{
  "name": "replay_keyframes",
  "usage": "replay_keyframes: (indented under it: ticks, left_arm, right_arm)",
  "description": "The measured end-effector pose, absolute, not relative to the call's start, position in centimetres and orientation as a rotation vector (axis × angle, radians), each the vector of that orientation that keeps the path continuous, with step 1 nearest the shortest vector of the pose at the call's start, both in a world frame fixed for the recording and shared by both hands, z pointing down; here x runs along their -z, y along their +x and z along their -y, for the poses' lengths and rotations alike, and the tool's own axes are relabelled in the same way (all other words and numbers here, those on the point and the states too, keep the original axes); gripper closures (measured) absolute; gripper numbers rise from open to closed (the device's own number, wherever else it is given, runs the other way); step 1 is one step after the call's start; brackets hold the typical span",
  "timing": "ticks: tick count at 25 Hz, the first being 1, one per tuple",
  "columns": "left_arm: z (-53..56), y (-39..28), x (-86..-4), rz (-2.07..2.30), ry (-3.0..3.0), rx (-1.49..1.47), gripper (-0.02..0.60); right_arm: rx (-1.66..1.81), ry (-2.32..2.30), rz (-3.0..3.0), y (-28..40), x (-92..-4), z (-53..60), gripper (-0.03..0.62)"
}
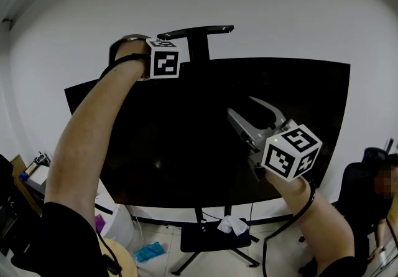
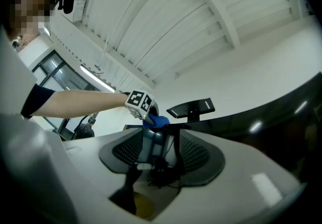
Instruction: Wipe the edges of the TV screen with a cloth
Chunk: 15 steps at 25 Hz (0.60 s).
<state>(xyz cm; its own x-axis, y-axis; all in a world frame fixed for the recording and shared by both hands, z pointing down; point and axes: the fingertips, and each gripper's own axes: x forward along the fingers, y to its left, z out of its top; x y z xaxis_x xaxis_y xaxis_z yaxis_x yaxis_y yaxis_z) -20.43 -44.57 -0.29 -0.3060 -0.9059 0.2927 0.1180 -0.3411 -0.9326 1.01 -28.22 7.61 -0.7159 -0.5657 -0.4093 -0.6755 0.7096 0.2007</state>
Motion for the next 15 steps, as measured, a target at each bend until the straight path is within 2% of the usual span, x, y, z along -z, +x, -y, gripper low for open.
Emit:
replay_keyframes:
  ticks: [7, 15]
  left_arm:
    - [45.2, -14.7, 0.8, -1.046, -1.148, 1.748, 0.454]
    - [44.5, -14.1, 0.1, -1.037, -1.179, 1.778, 0.454]
  right_arm:
    - [-0.446, -0.996, -2.568, 5.7, -8.9, 29.7, 0.358]
    - [-0.447, -1.006, -2.565, 6.0, -9.3, 30.4, 0.358]
